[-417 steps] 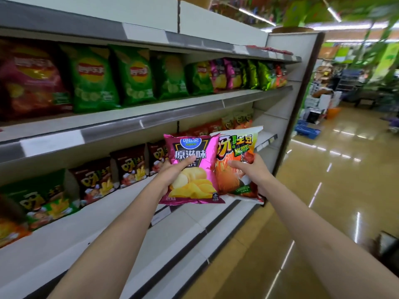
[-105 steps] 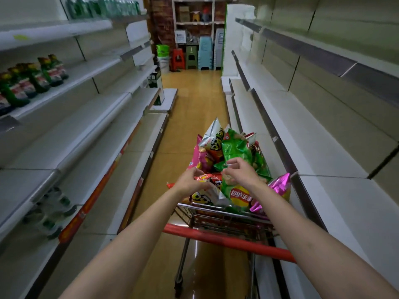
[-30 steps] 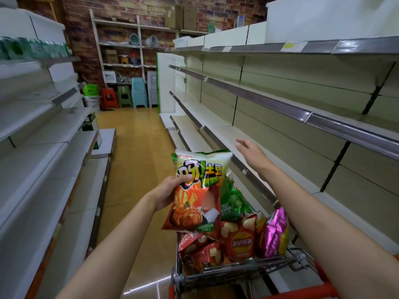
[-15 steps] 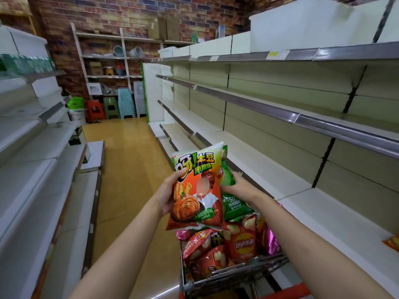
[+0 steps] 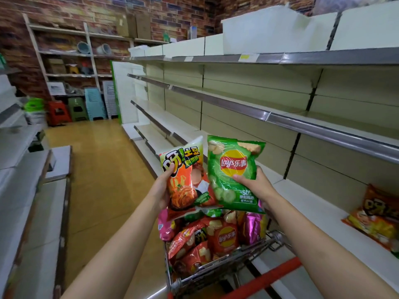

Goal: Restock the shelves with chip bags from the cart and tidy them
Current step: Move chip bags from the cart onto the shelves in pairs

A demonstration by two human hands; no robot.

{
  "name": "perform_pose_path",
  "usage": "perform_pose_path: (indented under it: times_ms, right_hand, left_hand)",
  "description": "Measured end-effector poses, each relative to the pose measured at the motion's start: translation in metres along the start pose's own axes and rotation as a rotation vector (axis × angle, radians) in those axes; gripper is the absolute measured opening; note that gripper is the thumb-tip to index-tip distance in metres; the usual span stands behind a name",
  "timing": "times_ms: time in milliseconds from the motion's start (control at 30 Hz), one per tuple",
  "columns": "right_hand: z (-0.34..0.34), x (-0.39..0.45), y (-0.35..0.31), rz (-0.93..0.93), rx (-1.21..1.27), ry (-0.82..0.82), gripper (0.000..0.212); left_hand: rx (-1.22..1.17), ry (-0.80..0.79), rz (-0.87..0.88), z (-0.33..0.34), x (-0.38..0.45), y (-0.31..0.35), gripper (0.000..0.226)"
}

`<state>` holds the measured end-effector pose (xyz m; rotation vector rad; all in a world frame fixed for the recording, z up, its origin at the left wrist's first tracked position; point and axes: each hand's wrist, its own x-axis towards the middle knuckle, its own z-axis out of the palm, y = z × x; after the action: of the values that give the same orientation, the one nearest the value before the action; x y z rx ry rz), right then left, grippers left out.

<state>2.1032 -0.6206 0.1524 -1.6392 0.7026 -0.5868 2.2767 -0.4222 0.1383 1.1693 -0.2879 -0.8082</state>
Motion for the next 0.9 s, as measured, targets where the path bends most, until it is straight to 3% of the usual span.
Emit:
perform_pose_path:
  times_ms: [200, 400, 533, 600, 700, 833, 900]
  right_hand:
    - [-0.023, -0.014, 0.004, 0.015, 0.021, 0.020, 0.069]
    - [-0.061, -0.029, 0.007, 0.017, 0.016, 0.090, 0.074]
    - [-0.098, -0.051, 0.009, 0.023, -0.003, 0.157, 0.083]
    - [-0.120, -0.063, 0.012, 0.028, -0.005, 0.196, 0.094]
    - [-0.146, -0.091, 0.007, 0.052, -0.019, 0.247, 0.076]
    - [-0.178, -0.126, 0.006, 0.074, -0.043, 0.315, 0.069]
    - [-0.193, -0.145, 0.009, 0.060, -0.052, 0.340, 0.077]
  left_hand:
    - [0.234, 0.098, -0.044, 0.035, 0.009, -0.012, 0.076]
    - [0.412, -0.004, 0.006, 0.073, 0.014, -0.022, 0.133]
    - [0.449, -0.137, 0.028, 0.118, -0.007, -0.025, 0.103]
    - [0.457, -0.158, 0.040, 0.136, -0.008, -0.031, 0.112]
    - [0.484, -0.138, 0.073, 0.161, -0.009, -0.045, 0.128]
    - [0.530, -0.109, 0.097, 0.199, -0.039, -0.057, 0.093]
    - [0.549, -0.103, 0.128, 0.212, -0.048, -0.067, 0.092]
